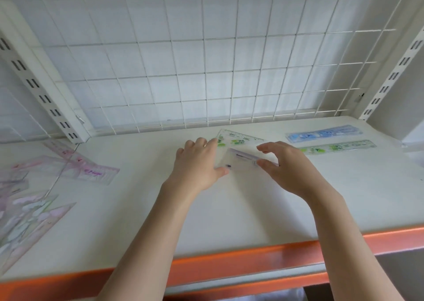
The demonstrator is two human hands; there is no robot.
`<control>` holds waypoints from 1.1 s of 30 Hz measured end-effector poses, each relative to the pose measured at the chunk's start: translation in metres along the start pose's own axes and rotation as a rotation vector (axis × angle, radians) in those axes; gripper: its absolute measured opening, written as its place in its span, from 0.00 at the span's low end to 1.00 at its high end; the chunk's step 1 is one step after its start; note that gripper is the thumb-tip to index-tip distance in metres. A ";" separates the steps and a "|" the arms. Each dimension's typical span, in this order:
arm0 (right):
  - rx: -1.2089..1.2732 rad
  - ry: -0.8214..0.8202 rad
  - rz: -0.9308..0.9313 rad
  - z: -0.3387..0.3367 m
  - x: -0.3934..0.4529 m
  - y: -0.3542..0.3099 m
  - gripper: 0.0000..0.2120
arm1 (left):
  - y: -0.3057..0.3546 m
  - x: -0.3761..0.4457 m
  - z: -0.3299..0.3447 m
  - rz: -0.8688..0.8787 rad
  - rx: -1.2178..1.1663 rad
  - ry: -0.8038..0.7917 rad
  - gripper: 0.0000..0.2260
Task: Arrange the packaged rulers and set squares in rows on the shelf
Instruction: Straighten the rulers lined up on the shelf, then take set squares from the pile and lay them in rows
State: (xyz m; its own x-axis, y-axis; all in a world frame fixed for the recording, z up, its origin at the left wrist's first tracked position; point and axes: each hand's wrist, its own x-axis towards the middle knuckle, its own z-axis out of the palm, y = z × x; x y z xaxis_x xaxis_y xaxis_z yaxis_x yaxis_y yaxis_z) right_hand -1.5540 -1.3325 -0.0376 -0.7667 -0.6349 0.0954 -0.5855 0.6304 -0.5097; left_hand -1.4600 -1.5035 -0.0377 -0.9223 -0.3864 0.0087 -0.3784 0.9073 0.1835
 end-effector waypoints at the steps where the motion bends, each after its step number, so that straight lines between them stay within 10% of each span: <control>1: -0.003 -0.009 -0.023 0.005 0.003 -0.009 0.17 | -0.009 -0.006 -0.002 -0.023 -0.001 0.003 0.29; 21: -0.117 -0.287 -0.471 0.124 0.033 -0.209 0.18 | -0.201 -0.140 -0.054 -0.495 -0.068 0.052 0.25; 33: -0.307 -0.362 -0.232 0.156 0.057 -0.268 0.27 | -0.258 -0.182 -0.059 -0.520 -0.101 0.073 0.23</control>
State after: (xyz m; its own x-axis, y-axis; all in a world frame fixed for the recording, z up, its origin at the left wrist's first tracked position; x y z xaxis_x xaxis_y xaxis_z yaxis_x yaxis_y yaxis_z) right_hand -1.3996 -1.6070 -0.0296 -0.4989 -0.8530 -0.1533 -0.8210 0.5219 -0.2317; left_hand -1.1903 -1.6770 -0.0287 -0.6056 -0.7947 -0.0409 -0.7715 0.5737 0.2750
